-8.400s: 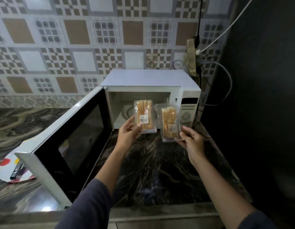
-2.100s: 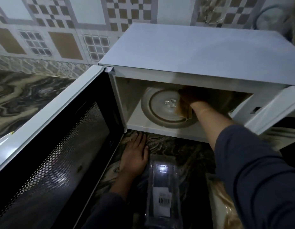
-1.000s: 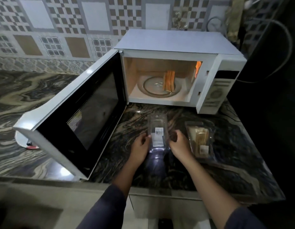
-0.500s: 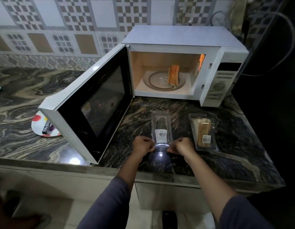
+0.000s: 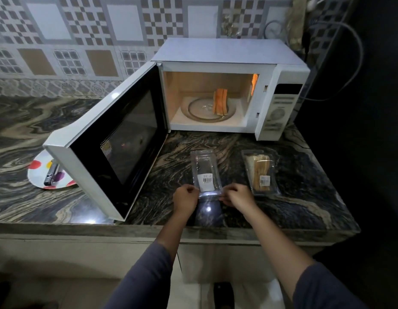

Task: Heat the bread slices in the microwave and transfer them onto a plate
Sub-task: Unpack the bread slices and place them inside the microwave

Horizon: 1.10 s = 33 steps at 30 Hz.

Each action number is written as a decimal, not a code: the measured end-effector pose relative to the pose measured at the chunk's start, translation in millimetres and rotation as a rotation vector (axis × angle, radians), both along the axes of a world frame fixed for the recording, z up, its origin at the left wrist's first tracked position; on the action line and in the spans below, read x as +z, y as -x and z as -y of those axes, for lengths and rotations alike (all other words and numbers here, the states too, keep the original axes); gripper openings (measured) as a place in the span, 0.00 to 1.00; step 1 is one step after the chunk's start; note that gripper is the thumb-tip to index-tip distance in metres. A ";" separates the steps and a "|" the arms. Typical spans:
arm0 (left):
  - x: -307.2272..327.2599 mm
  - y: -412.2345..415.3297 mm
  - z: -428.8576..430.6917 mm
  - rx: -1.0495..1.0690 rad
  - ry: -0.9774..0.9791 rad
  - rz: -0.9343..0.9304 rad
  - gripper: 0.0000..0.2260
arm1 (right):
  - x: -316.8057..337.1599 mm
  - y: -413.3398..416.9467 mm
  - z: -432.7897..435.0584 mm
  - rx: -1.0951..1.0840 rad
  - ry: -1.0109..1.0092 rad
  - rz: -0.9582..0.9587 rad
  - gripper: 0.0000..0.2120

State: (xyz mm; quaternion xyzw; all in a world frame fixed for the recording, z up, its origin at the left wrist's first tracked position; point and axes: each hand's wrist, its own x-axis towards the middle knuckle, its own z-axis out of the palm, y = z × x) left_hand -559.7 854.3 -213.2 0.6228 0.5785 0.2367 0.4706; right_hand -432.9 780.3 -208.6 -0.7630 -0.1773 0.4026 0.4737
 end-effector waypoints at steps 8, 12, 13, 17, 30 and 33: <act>15.4 -12.3 48.5 0.087 -0.430 0.210 0.11 | 13.0 -5.8 55.8 -0.021 -0.132 0.333 0.11; 20.9 -35.7 73.7 -0.078 -0.373 0.313 0.09 | 28.4 -25.4 72.1 -0.046 -0.173 0.575 0.04; 18.8 -43.1 77.9 -0.126 -0.317 0.332 0.09 | 31.3 -32.3 74.5 -0.047 -0.171 0.647 0.05; 6.2 -73.0 85.7 -0.251 -0.096 0.284 0.12 | 36.5 -59.6 81.1 0.021 -0.095 0.848 0.07; -9.3 -126.1 77.1 -0.150 0.268 0.323 0.13 | 16.9 -108.5 79.8 0.578 0.142 0.935 0.08; -8.8 -125.0 77.3 -0.156 0.238 0.343 0.12 | 16.9 -115.4 76.5 0.610 0.108 0.897 0.06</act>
